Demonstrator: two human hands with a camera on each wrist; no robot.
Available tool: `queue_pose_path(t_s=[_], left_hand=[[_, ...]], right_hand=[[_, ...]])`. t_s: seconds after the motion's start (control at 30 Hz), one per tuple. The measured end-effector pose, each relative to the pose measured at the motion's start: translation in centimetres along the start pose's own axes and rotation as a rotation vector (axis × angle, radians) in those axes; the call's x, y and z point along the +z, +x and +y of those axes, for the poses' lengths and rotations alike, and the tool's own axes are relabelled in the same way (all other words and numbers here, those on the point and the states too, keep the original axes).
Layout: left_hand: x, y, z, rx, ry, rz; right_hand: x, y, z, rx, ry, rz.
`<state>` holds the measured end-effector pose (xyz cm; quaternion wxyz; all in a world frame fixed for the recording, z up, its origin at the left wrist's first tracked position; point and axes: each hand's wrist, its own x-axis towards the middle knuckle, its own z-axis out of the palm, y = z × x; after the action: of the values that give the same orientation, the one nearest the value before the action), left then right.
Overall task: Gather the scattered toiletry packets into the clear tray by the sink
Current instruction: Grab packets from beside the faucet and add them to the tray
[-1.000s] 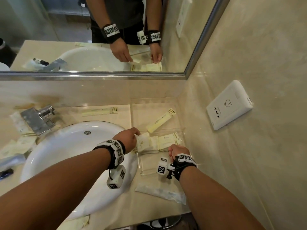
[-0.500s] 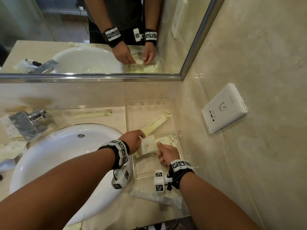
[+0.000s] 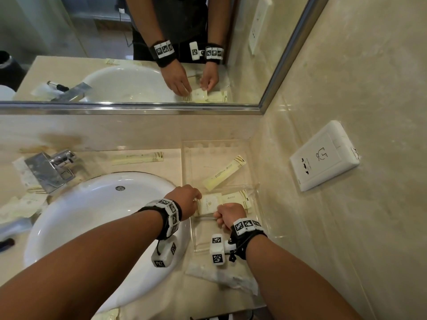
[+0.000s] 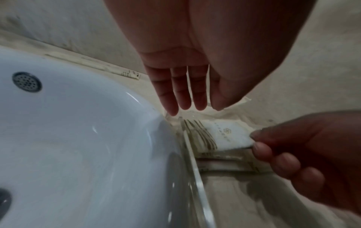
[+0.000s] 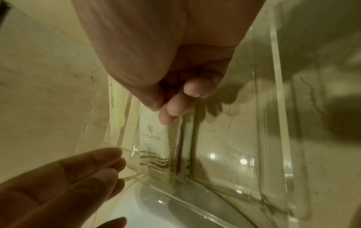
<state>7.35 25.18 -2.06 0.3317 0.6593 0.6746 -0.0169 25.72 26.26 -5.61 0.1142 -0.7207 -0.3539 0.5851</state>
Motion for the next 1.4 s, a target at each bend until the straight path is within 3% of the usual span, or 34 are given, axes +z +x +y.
queue_pose_path(t_s=[0.2, 0.37, 0.6, 0.87, 1.13, 1.4], left_hand=[[1.3, -0.7, 0.2, 0.106, 0.155, -0.078], [1.7, -1.2, 0.6, 0.169, 0.277, -0.113], [1.2, -1.7, 0.0, 0.134, 0.248, -0.131], [-0.1, -3.6, -2.6, 0.049, 0.071, 0.000], [-3.4, -9.1, -8.6, -0.051, 0.020, 0.100], [-6.1, -17.5, -19.6, -0.235, -0.052, 0.232]], right_hand=[[0.7, -0.9, -0.1, -0.093, -0.119, -0.027], [0.4, -0.6, 0.6, -0.152, -0.298, 0.120], [0.7, -0.4, 1.1, -0.224, -0.461, 0.123], [1.8, -3.6, -1.1, -0.315, -0.432, 0.162], [9.6, -7.7, -5.0, -0.505, -0.491, 0.031], [21.6, -12.0, -7.3, -0.628, -0.627, -0.129]])
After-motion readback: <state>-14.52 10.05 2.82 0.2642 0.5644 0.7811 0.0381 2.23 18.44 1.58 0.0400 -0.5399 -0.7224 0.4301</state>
